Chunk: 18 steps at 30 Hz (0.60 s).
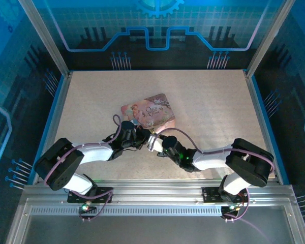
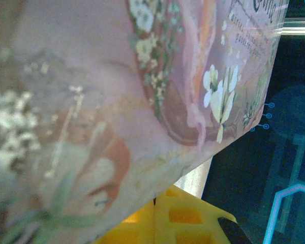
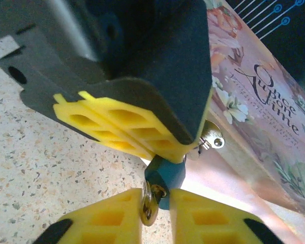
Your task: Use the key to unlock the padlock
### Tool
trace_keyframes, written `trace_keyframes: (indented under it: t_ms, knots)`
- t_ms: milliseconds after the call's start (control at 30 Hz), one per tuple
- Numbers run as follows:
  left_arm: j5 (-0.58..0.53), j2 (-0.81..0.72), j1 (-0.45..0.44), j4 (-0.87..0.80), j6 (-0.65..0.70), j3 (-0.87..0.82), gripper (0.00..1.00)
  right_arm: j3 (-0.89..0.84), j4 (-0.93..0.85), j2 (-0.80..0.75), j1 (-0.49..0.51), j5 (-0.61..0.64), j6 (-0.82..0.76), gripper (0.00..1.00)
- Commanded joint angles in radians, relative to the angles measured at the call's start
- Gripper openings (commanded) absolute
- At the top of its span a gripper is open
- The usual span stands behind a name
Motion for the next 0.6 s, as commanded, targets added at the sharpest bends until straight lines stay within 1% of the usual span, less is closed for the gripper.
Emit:
trace_keyframes:
  t_ms: [0, 100, 333, 433, 567]
  knots:
    - [0.072, 0.004, -0.015, 0.045, -0.053, -0.002, 0.02, 0.025, 0.032, 0.029, 0.006, 0.017, 0.016, 0.1]
    - [0.072, 0.003, -0.015, 0.044, -0.054, -0.002, 0.01, 0.025, 0.052, 0.029, 0.005, 0.025, 0.031, 0.0]
    - [0.073, 0.005, -0.015, 0.043, -0.049, -0.003, 0.01, 0.042, 0.042, 0.022, 0.003, 0.006, 0.093, 0.0]
    - [0.072, 0.008, -0.015, 0.047, -0.05, -0.008, 0.02, 0.052, 0.025, 0.009, 0.002, -0.019, 0.161, 0.0]
    - [0.071, 0.013, -0.015, 0.057, -0.051, -0.015, 0.01, 0.067, -0.001, -0.008, -0.01, -0.078, 0.297, 0.0]
